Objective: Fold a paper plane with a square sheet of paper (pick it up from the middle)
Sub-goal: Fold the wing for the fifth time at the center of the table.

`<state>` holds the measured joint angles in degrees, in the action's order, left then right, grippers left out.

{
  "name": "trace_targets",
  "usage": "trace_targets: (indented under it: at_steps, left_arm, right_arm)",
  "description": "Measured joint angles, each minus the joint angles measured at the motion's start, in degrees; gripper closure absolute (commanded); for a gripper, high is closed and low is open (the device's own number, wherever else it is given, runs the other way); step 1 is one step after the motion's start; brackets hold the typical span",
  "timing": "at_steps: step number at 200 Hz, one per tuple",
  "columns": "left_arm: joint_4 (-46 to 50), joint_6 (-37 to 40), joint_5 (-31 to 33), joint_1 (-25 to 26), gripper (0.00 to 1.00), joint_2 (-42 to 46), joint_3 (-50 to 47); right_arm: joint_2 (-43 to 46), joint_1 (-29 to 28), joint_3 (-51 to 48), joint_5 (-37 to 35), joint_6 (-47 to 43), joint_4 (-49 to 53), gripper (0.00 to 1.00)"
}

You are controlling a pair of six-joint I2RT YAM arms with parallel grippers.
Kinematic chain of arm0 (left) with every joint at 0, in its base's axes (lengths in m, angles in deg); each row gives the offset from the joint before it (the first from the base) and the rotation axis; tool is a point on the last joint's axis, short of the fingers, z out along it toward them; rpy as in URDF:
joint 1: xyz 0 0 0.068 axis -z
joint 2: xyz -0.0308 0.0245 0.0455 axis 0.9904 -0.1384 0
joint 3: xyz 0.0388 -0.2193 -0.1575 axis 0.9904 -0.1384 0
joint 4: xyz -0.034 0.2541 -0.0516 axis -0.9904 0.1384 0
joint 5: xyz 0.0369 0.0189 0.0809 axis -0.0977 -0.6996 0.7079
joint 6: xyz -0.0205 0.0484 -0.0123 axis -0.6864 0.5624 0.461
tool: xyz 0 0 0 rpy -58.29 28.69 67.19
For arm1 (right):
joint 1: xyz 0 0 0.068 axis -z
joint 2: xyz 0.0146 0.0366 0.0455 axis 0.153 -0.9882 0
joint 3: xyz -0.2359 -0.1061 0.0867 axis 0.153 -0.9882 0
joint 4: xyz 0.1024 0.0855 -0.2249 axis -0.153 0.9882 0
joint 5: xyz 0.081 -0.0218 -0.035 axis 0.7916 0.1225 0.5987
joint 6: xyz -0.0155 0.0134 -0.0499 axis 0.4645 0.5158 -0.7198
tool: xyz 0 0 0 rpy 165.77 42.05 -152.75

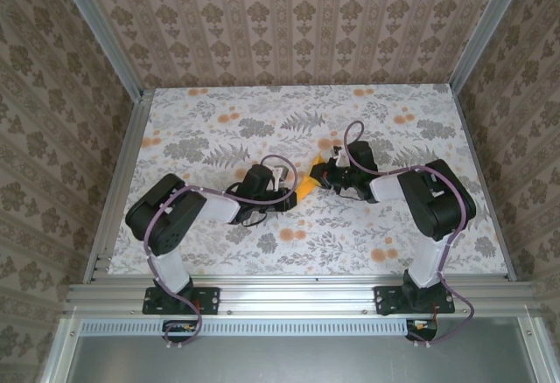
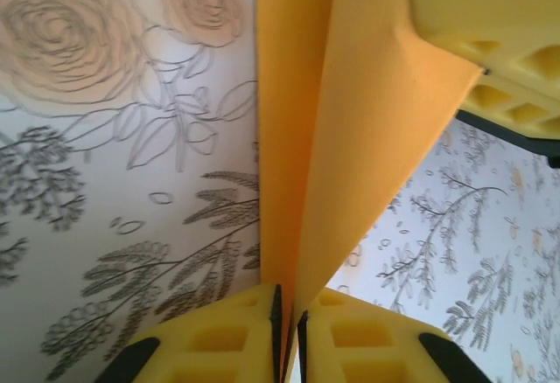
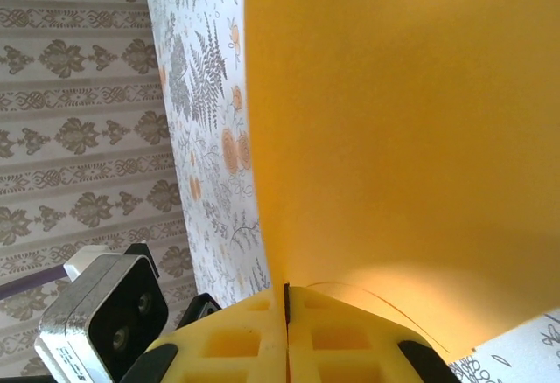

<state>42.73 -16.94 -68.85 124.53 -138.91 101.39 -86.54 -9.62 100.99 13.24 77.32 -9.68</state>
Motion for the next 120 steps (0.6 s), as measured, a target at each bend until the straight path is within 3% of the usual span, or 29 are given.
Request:
trace_targets:
  at_steps: [54,120]
  left_arm:
    - [7.4,10.0,8.5,4.4,0.94,1.4,2.5]
    - [16.2,21.0,17.8,7.8,0.89,2.1,6.1]
  right_arm:
    - [0.4,0.0,0.7,-2.3,-4.0,7.9,0.9]
    - [1.4,-0.4,5.8,-6.1,-18.6,23.8,0.89]
